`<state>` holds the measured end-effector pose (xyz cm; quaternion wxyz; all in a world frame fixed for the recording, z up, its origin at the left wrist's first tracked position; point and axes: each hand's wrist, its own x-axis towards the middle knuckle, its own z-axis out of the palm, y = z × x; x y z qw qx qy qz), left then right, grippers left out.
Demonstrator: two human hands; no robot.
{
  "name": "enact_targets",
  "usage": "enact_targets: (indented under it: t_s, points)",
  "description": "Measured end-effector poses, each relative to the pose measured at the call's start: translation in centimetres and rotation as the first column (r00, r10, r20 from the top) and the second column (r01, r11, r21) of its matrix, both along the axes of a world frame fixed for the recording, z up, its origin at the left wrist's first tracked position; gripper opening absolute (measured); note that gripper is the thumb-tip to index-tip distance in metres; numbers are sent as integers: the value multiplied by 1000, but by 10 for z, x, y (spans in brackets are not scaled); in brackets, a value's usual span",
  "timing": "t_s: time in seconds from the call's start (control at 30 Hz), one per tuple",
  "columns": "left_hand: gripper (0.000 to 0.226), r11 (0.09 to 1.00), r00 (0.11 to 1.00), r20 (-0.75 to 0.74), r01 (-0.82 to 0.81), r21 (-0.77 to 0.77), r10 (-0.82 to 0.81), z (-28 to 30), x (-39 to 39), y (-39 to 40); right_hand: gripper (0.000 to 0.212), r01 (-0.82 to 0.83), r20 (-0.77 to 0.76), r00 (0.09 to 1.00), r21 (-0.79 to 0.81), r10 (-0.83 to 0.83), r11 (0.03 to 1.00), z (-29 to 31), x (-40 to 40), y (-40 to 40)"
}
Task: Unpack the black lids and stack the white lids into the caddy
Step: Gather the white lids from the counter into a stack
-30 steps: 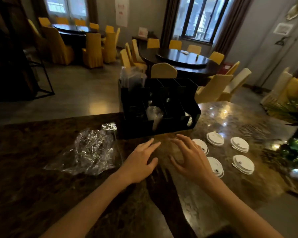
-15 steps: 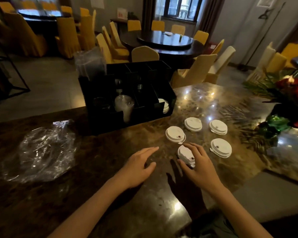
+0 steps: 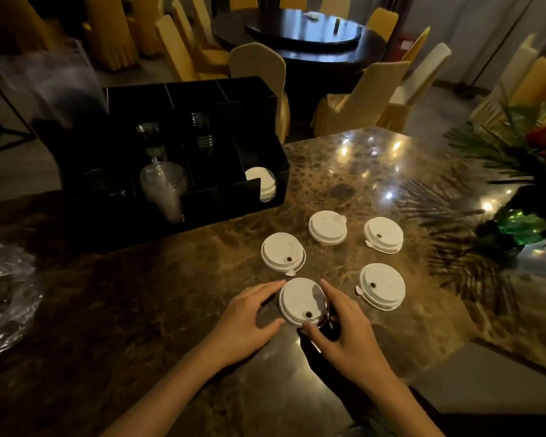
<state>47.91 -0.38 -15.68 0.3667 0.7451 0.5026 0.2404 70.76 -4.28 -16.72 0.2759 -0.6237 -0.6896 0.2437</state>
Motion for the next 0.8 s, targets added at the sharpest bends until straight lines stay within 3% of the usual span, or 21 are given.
enact_targets:
  t_s: [0.37, 0.6, 0.8]
  points:
    - [77, 994, 995, 25, -100, -39, 101, -6, 16, 6, 75, -25, -102, 994, -6, 24, 1000, 1, 7, 6]
    - [73, 982, 981, 54, -187, 36, 185, 14, 15, 20, 75, -28, -145, 989, 12, 30, 1000, 17, 11, 31]
    - [77, 960, 963, -8, -268, 80, 270, 17, 12, 45, 73, -126, -150, 980, 62, 134, 990, 25, 6, 73]
